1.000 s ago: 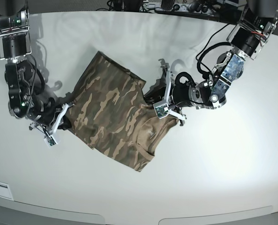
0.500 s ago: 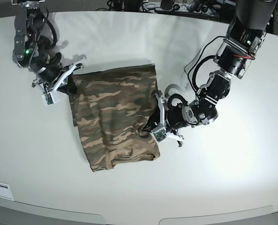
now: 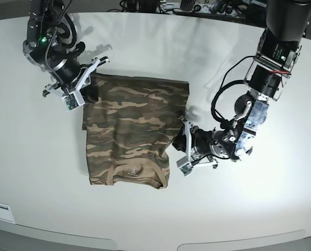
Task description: Fold the T-shirt properly
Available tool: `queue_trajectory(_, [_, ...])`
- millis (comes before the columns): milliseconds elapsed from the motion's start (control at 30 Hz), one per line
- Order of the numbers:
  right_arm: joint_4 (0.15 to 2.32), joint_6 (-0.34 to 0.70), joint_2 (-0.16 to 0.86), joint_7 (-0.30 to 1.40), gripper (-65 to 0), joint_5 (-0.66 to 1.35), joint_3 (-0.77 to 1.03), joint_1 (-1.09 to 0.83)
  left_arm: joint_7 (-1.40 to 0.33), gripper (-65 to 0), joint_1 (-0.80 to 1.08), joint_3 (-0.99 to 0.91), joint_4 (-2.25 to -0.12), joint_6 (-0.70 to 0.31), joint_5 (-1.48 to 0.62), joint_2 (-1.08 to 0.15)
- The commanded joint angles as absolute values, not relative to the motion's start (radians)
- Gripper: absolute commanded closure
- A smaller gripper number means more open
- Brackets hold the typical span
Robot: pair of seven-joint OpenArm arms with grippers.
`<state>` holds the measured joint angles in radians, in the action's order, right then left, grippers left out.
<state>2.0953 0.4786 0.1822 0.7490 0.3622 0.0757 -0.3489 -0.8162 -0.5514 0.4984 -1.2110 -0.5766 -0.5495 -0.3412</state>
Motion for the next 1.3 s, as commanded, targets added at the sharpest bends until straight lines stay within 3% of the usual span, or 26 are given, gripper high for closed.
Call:
queue_trajectory(0, [2.128,0.48,0.189,0.719,0.0,0.37,0.08,-0.332,-0.834,0.0,-0.585,0.458,-1.253,-0.592,-0.635,-0.35])
queue_trajectory(167, [2.191,0.484,0.189,0.719,0.0,0.41,0.081,-0.305,-1.08,0.0,-0.548,0.261,-1.345,-0.664,-1.064,-0.383])
queue_trajectory(333, [2.243,0.577,0.189,0.791,0.0,0.678,0.135,-0.311,-1.328,0.0,-0.441,0.075,-1.388,-0.698,-1.48,-0.385])
queue_trajectory(500, [2.258,0.698,0.189,0.936,0.0,1.033,0.279,-0.318,-1.396,0.0,-0.33,-0.005,-1.42,-0.698,-1.484,-0.386])
queue_trajectory(733, [2.258,0.698,0.189,1.224,0.0,1.464,0.512,-0.425,-1.396,0.0,-0.139,-0.047,-1.624,-0.698,-1.484,-0.411])
queue_trajectory(833, [2.258,0.698,0.189,1.349,0.0,1.484,0.615,-0.488,-1.396,0.0,-0.035,-0.047,-1.782,-0.698,-1.484,-0.437])
queue_trajectory(1267, [2.263,0.698,0.189,1.396,0.0,1.484,0.871,-0.871,-1.396,0.0,0.553,-0.205,-2.293,-0.698,-1.484,-0.538])
